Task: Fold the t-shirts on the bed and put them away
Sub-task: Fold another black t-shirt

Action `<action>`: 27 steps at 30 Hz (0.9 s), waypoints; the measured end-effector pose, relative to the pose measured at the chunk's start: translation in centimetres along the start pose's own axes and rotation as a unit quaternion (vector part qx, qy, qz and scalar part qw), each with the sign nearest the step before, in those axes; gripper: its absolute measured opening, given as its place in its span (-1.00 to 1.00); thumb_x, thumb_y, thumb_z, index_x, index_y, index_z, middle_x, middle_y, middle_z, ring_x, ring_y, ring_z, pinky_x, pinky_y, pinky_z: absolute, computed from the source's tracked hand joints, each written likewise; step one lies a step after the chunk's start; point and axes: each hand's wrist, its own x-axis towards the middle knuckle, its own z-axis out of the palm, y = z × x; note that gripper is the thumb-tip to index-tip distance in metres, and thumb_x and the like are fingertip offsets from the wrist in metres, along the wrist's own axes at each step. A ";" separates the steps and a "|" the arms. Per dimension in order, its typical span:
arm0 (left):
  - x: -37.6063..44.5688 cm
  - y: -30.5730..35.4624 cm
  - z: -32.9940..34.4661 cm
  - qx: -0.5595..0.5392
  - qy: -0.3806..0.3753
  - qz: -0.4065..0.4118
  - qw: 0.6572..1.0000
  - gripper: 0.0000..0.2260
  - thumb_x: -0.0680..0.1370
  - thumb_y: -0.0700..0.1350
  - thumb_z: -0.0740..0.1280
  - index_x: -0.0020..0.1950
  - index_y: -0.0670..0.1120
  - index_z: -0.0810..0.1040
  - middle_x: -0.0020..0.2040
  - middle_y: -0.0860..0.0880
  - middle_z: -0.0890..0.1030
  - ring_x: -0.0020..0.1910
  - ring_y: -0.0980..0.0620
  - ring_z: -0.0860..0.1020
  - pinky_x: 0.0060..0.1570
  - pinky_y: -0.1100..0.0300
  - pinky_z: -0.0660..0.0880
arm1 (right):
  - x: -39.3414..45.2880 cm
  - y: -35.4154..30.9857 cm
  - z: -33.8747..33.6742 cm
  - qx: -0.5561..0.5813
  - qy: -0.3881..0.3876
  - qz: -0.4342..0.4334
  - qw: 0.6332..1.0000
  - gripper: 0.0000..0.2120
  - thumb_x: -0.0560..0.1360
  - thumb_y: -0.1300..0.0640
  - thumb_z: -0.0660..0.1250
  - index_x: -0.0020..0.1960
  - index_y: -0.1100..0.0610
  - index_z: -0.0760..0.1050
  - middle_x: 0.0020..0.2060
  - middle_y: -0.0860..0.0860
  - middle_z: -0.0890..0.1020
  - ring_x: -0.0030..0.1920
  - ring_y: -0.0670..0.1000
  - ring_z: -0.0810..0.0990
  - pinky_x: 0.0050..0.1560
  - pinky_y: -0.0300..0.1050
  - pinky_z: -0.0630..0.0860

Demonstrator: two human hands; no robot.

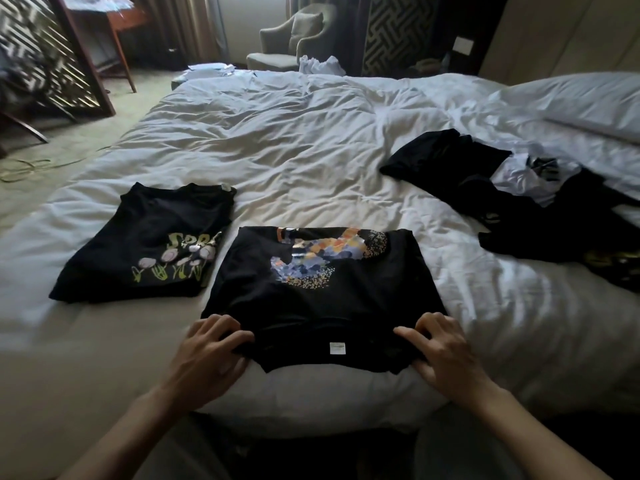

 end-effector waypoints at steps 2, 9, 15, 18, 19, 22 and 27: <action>0.1 0.2 -0.2 -0.012 0.008 -0.027 1.000 -0.76 0.50 0.15 0.32 0.04 0.06 0.62 -0.04 0.09 0.53 -0.06 0.00 0.55 -0.06 0.11 0.43 | -0.5 0.0 0.1 -0.010 -0.009 -0.018 1.000 -0.47 0.28 -0.07 0.32 0.25 -0.03 0.47 -0.13 0.02 0.45 -0.10 0.07 0.45 -0.06 0.00 0.40; 3.6 0.7 -1.4 -0.168 0.060 -0.239 0.954 -0.54 0.47 0.44 0.16 -0.07 0.15 0.65 -0.17 0.17 0.61 -0.21 0.17 0.60 -0.22 0.05 0.55 | 0.6 0.2 -1.0 0.066 -0.042 0.023 0.997 -0.46 0.54 -0.38 0.13 0.23 -0.03 0.58 -0.10 -0.06 0.51 -0.10 -0.02 0.56 -0.06 -0.04 0.50; 10.3 -2.0 -1.1 -0.076 0.059 -0.245 0.965 -0.47 0.46 0.35 0.12 0.15 0.06 0.66 0.09 0.03 0.64 0.08 -0.04 0.60 0.04 0.00 0.54 | 9.3 2.0 -0.6 0.057 -0.026 0.158 0.985 -0.43 0.49 -0.26 0.08 0.32 0.03 0.52 0.11 0.03 0.54 0.12 0.11 0.55 0.03 0.05 0.49; 14.2 -4.1 1.4 -0.004 -0.044 -0.208 0.977 -0.30 0.46 0.33 0.00 0.44 -0.01 0.48 0.42 -0.09 0.47 0.43 -0.16 0.38 0.36 -0.05 0.33 | 13.0 3.2 1.5 0.011 -0.138 0.183 0.973 -0.22 0.42 -0.39 -0.17 0.53 -0.10 0.24 0.47 0.01 0.32 0.47 0.07 0.26 0.37 0.07 0.25; 15.4 -4.9 2.2 0.004 -0.080 -0.214 0.974 -0.26 0.44 0.35 -0.06 0.51 0.03 0.38 0.51 -0.07 0.37 0.51 -0.14 0.27 0.43 -0.05 0.25 | 13.9 3.7 2.4 -0.002 -0.172 0.194 0.966 -0.20 0.41 -0.40 -0.23 0.56 -0.13 0.15 0.54 -0.01 0.21 0.53 0.05 0.14 0.46 0.06 0.12; 17.3 -6.8 4.6 0.032 -0.164 -0.243 0.955 -0.30 0.49 0.34 -0.11 0.59 0.10 0.15 0.61 0.03 0.12 0.60 -0.03 0.02 0.53 -0.01 0.07 | 15.1 5.2 4.6 -0.021 -0.225 0.232 0.946 -0.33 0.56 -0.36 -0.15 0.59 -0.11 0.03 0.59 0.00 0.06 0.58 0.02 -0.01 0.53 0.07 -0.08; 17.5 -8.6 6.3 -0.075 -0.021 -0.285 0.955 -0.45 0.55 0.12 0.13 0.42 -0.16 0.48 0.43 -0.21 0.44 0.43 -0.22 0.36 0.45 -0.05 0.25 | 15.7 6.2 4.9 0.169 0.058 0.329 0.927 -0.54 0.56 -0.09 0.24 0.34 0.16 0.48 0.29 0.18 0.44 0.33 0.20 0.38 0.34 0.00 0.30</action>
